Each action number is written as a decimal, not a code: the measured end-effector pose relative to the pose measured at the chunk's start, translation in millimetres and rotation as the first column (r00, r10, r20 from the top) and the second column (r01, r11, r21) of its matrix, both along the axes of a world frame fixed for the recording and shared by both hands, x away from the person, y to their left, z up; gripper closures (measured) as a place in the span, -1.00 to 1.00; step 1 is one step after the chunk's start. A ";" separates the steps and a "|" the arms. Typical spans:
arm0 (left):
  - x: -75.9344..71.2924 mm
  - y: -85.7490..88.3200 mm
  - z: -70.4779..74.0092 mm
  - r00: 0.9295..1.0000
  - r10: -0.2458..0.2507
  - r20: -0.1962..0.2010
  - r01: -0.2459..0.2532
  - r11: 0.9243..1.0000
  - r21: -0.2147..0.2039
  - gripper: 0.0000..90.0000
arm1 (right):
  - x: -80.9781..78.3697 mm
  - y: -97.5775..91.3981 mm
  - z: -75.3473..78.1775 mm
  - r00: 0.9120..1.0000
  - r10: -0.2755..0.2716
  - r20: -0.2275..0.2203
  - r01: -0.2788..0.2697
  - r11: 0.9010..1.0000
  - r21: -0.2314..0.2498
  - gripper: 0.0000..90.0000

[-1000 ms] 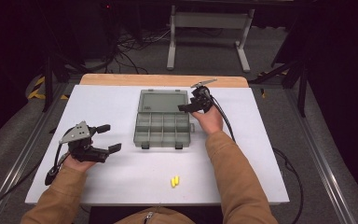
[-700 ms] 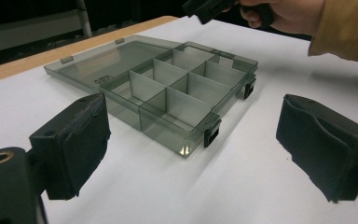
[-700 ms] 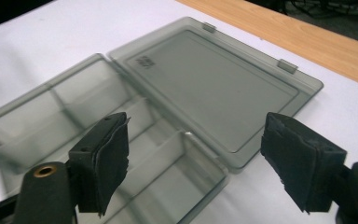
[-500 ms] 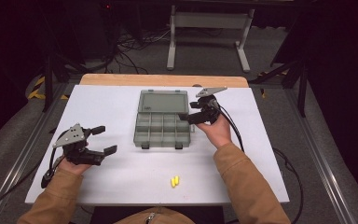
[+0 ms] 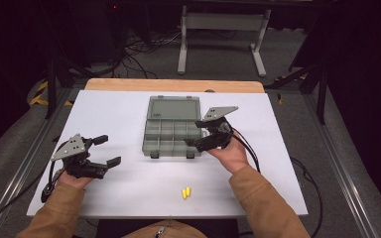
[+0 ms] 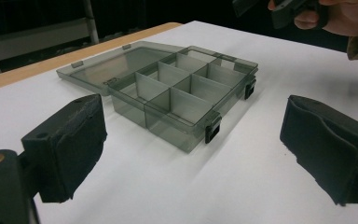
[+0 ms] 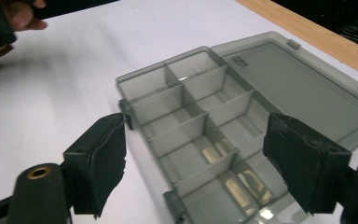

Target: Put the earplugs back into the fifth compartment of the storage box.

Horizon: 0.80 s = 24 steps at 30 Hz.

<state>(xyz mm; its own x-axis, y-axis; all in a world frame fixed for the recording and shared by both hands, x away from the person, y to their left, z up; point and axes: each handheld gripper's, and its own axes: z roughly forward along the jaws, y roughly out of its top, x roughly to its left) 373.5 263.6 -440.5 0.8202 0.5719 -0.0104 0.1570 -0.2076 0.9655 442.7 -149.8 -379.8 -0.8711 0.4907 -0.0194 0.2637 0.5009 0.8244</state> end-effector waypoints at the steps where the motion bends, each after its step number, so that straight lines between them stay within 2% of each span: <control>1: -0.6 0.1 0.0 1.000 -0.002 0.000 0.002 1.000 0.000 -0.83 | -4.2 1.8 -0.2 1.000 0.012 0.005 -0.012 1.000 0.000 -0.53; 4: -1.4 0.3 -0.2 1.000 -0.002 0.015 0.002 1.000 0.007 -0.85 | -15.5 6.0 -3.2 0.999 0.041 0.010 -0.041 0.999 -0.001 -0.53; 13: -1.4 1.0 -1.1 1.000 -0.028 0.007 0.028 1.000 -0.013 -0.88 | -32.6 12.8 -11.4 0.996 0.088 -0.011 -0.089 0.996 -0.015 -0.53; 24: -1.1 3.8 -1.0 1.000 -0.009 0.009 0.010 1.000 -0.026 -0.92 | -49.4 12.2 -26.7 0.991 0.124 -0.042 -0.127 0.989 -0.081 -0.50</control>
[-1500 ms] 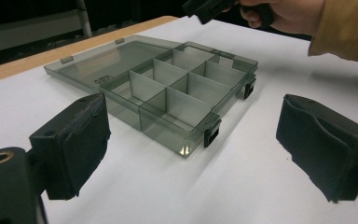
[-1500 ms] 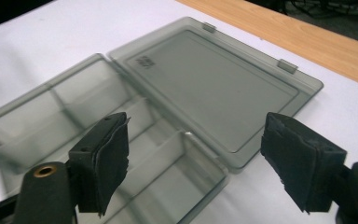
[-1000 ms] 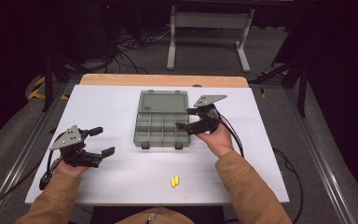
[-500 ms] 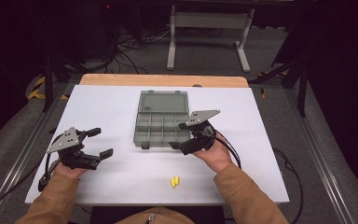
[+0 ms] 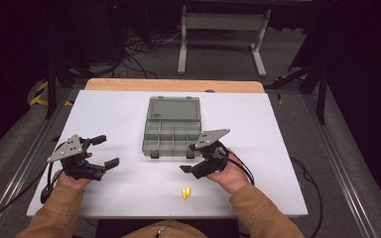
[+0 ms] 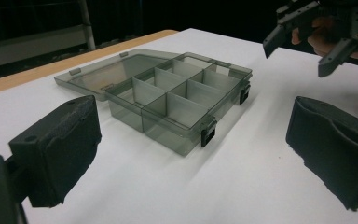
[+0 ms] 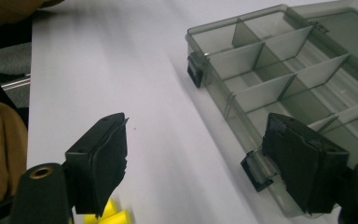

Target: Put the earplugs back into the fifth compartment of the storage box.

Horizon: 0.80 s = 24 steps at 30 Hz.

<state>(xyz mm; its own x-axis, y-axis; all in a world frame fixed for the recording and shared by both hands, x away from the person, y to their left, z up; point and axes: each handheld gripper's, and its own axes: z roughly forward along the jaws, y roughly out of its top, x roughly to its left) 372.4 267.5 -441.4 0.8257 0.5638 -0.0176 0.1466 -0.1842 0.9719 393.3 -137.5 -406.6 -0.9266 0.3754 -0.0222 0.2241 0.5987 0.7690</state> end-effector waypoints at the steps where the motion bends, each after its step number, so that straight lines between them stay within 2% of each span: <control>1: 0.0 0.0 0.0 1.000 0.003 0.001 -0.003 1.000 0.000 -0.92 | -1.1 0.2 -1.4 1.000 0.005 -0.003 -0.005 1.000 -0.006 -0.50; 6: -0.6 -0.6 -0.2 1.000 0.000 -0.001 0.000 1.000 -0.001 -0.94 | -6.9 2.8 -7.8 0.999 0.035 -0.016 -0.036 0.998 -0.052 -0.49; 10: -1.4 -0.7 0.3 1.000 -0.001 0.001 0.001 1.000 0.002 -0.94 | -9.2 3.3 -11.0 0.998 0.047 -0.031 -0.049 0.996 -0.072 -0.48; 24: -1.4 -0.4 0.6 1.000 0.001 0.006 -0.001 1.000 0.004 -0.94 | -15.5 2.5 -21.5 0.994 0.075 -0.079 -0.088 0.981 -0.174 -0.38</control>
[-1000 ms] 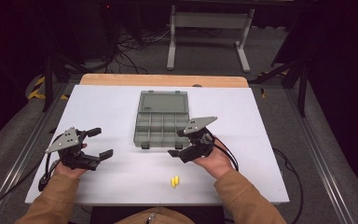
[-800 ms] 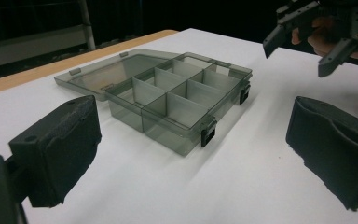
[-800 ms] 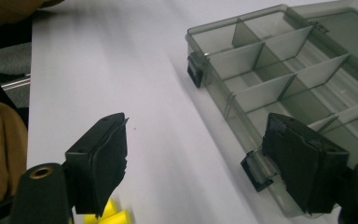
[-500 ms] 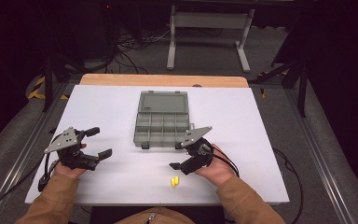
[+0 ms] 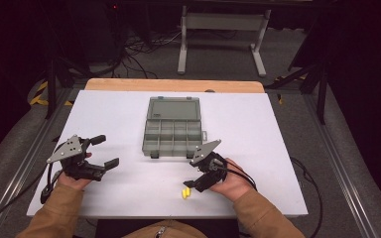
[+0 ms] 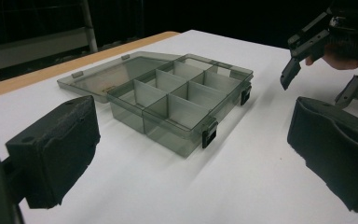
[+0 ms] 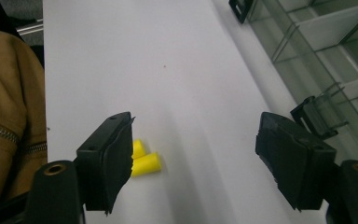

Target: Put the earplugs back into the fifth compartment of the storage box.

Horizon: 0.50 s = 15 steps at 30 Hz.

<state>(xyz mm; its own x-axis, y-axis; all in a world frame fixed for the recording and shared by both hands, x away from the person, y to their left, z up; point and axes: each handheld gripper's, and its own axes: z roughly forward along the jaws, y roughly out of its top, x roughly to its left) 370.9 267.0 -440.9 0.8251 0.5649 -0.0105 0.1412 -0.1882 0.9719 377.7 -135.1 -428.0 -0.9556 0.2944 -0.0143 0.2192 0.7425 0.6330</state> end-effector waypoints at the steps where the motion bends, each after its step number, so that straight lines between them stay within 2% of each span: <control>1: 0.0 0.0 0.0 1.000 0.000 0.000 0.000 1.000 0.000 -0.94 | -0.6 0.0 -2.2 1.000 0.010 -0.007 -0.010 1.000 -0.017 -0.36; 6: -0.2 -0.1 0.1 1.000 -0.001 0.001 0.001 1.000 0.000 -0.94 | -4.4 1.6 -5.7 0.999 0.029 -0.012 -0.030 0.998 -0.049 -0.31; 9: -0.4 -0.2 0.3 1.000 -0.001 0.001 0.001 1.000 -0.001 -0.94 | -6.9 3.7 -9.6 0.999 0.050 -0.018 -0.051 0.995 -0.086 -0.26; 15: -0.4 0.1 0.4 1.000 -0.002 -0.002 0.002 1.000 -0.002 -0.94 | -10.0 6.7 -12.6 0.997 0.079 -0.028 -0.081 0.990 -0.118 -0.16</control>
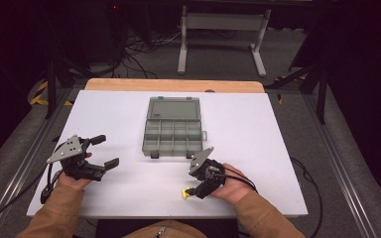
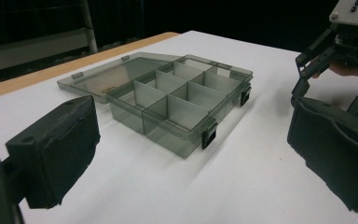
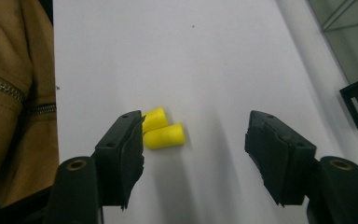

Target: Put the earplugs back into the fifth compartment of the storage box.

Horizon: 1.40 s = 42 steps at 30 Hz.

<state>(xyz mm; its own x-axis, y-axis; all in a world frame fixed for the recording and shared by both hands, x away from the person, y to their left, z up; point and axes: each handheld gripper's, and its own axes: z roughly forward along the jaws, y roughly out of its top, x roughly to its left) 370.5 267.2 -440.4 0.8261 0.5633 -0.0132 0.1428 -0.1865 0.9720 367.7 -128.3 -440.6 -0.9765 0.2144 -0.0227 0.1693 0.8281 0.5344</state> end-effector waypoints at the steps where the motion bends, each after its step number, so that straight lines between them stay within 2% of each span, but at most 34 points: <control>1: 0.0 0.0 0.0 1.000 0.000 0.000 0.000 1.000 0.000 -0.94 | -0.3 0.5 -0.9 1.000 0.010 0.001 -0.010 1.000 -0.005 -0.14; 8: 0.6 0.3 -0.3 1.000 0.000 0.004 0.000 1.000 -0.003 -0.94 | -3.4 4.0 -4.6 0.999 0.043 0.004 -0.043 0.998 -0.036 -0.01; 16: 1.0 0.8 -0.6 1.000 -0.004 0.004 0.004 1.000 -0.008 -0.94 | -5.0 6.1 -7.6 0.998 0.062 0.012 -0.061 0.997 -0.048 0.18; 23: 0.8 1.1 -0.5 1.000 -0.003 0.000 0.003 1.000 -0.013 -0.94 | -5.6 8.1 -9.8 0.997 0.079 0.004 -0.079 0.995 -0.053 0.24; 24: 0.9 1.2 -0.4 1.000 -0.002 0.002 0.002 1.000 -0.014 -0.94 | -6.4 9.1 -10.7 0.996 0.089 -0.007 -0.089 0.995 -0.054 0.31; 34: 1.0 1.2 -0.6 1.000 -0.001 -0.001 0.001 1.000 -0.012 -0.94 | -8.6 7.8 -10.3 0.996 0.092 -0.012 -0.093 0.994 -0.061 0.54; 42: 0.9 1.6 -0.2 1.000 0.000 0.004 0.000 1.000 -0.015 -0.94 | -9.0 7.6 -9.4 0.996 0.093 -0.014 -0.094 0.994 -0.059 0.56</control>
